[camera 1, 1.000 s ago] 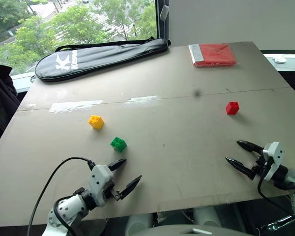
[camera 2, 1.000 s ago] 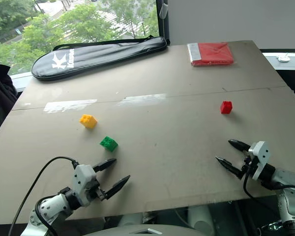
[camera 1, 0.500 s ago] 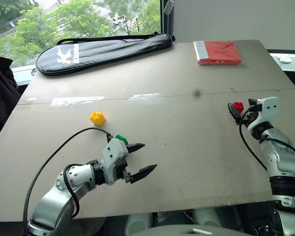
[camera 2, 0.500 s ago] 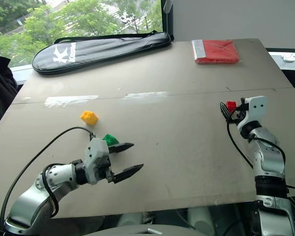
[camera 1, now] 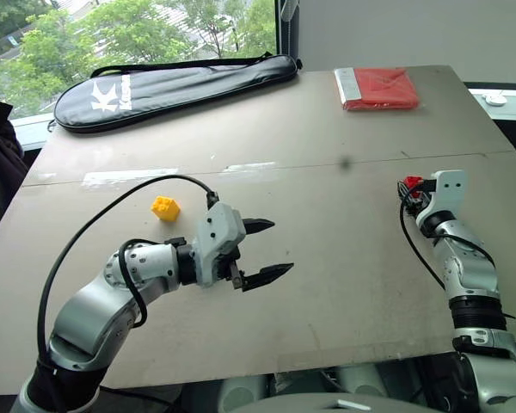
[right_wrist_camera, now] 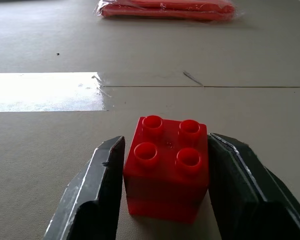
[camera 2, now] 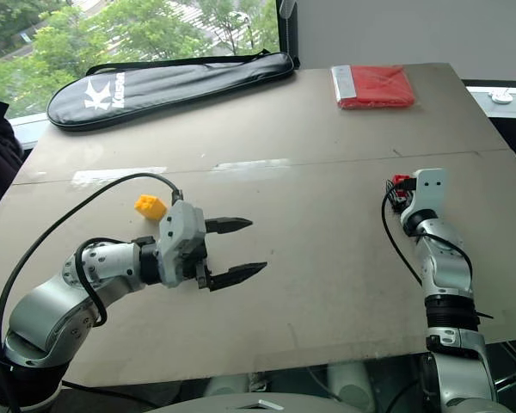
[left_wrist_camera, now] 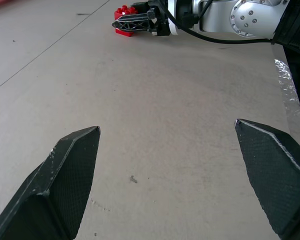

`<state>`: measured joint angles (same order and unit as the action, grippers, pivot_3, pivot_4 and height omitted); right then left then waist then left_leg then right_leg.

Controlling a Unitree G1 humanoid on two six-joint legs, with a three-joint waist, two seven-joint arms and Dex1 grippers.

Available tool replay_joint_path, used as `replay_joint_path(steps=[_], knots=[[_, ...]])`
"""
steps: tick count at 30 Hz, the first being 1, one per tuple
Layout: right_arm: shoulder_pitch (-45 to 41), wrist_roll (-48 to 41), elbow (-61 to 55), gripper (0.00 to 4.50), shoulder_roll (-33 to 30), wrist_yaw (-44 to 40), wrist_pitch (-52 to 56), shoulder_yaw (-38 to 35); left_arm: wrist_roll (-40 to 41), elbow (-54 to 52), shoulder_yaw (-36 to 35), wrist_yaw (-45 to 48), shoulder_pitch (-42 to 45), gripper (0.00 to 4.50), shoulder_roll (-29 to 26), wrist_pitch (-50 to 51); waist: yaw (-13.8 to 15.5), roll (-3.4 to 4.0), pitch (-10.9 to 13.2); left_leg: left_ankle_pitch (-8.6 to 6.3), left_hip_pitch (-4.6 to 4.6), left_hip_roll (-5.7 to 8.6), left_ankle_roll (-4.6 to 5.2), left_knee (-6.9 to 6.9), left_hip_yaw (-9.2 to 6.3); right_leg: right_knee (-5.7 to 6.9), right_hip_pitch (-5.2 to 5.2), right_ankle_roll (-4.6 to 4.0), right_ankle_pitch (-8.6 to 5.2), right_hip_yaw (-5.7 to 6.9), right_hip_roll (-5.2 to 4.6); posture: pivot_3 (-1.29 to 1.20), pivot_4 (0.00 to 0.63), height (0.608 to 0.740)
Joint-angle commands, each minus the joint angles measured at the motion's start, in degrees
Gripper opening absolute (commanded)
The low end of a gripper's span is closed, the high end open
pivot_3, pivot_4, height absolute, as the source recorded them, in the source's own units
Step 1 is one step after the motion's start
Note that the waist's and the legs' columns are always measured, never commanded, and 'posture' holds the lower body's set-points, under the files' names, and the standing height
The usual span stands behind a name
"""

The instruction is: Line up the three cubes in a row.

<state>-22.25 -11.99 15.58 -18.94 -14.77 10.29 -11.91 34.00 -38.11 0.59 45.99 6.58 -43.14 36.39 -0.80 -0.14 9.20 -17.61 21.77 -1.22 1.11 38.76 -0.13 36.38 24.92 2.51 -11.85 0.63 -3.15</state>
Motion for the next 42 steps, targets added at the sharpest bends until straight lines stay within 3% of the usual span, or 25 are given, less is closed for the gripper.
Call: replay_joint_path(steps=[1,5,14,27,28,30,32,42], knots=[[1.69,-0.29,-5.12,1.32,-0.37,-1.04,-0.47,0.12,0.08,-2.06,0.41,0.94,0.30,4.43,-0.92,-0.50,0.01,0.00,0.00,0.00,0.00,0.00,0.00,0.04,0.00,0.04,0.00,0.00,0.00,0.00,0.00,0.00,0.150,0.707],[6.70,-1.21,-14.08,1.32,0.60,-1.16,3.09,1.22,-0.40,-1.96,0.38,1.75,-0.55,4.43,-1.38,-1.18,0.03,0.01,0.02,-0.02,0.00,0.00,0.04,0.30,-0.02,0.27,0.00,0.00,-0.01,-0.01,0.00,0.00,0.150,0.707],[27.33,1.33,-42.70,1.32,7.80,3.43,13.97,14.78,-1.36,0.04,2.68,4.27,1.33,4.43,-1.71,-1.90,-0.03,-0.04,0.00,-0.02,-0.07,-0.01,0.05,0.51,-0.16,0.46,0.00,0.01,-0.02,-0.15,0.11,0.00,0.150,0.707],[27.32,6.47,-43.79,1.32,11.11,9.20,16.49,16.49,-3.02,2.85,3.37,7.27,2.13,4.43,-2.31,-3.70,0.03,-0.16,0.04,0.09,-0.02,0.00,-0.11,0.63,-0.15,0.50,0.00,-0.28,-0.06,-0.42,0.37,0.00,0.150,0.707],[27.30,6.59,-43.81,2.35,11.20,9.21,16.50,16.57,-3.10,2.90,3.32,7.39,2.04,4.43,-2.31,-3.80,0.03,-0.16,0.04,0.09,-0.02,0.00,-0.11,0.63,-0.15,0.50,0.00,-0.28,-0.05,-0.42,0.37,0.00,0.150,0.707],[27.34,6.49,-43.80,3.13,11.42,9.08,16.50,16.56,-3.30,3.04,3.21,7.67,1.63,4.43,-2.33,-4.16,0.03,-0.19,0.06,0.09,-0.01,0.00,-0.11,0.63,-0.14,0.50,0.00,-0.28,-0.06,-0.43,0.37,0.00,0.150,0.707],[27.34,6.09,-43.77,4.23,11.50,8.50,16.41,16.62,-3.51,3.10,3.06,7.98,1.04,4.43,-2.41,-4.56,0.02,-0.21,0.07,0.09,-0.01,0.00,-0.11,0.63,-0.14,0.50,0.01,-0.28,-0.07,-0.43,0.37,0.00,0.150,0.707],[28.52,4.85,-45.39,4.38,11.60,7.37,17.06,15.65,-3.70,1.99,1.70,7.25,-2.52,4.43,-2.87,-5.47,0.01,-0.21,0.07,0.09,-0.02,-0.01,-0.11,0.63,-0.15,0.50,0.01,-0.27,-0.07,-0.43,0.37,0.00,0.150,0.707]])
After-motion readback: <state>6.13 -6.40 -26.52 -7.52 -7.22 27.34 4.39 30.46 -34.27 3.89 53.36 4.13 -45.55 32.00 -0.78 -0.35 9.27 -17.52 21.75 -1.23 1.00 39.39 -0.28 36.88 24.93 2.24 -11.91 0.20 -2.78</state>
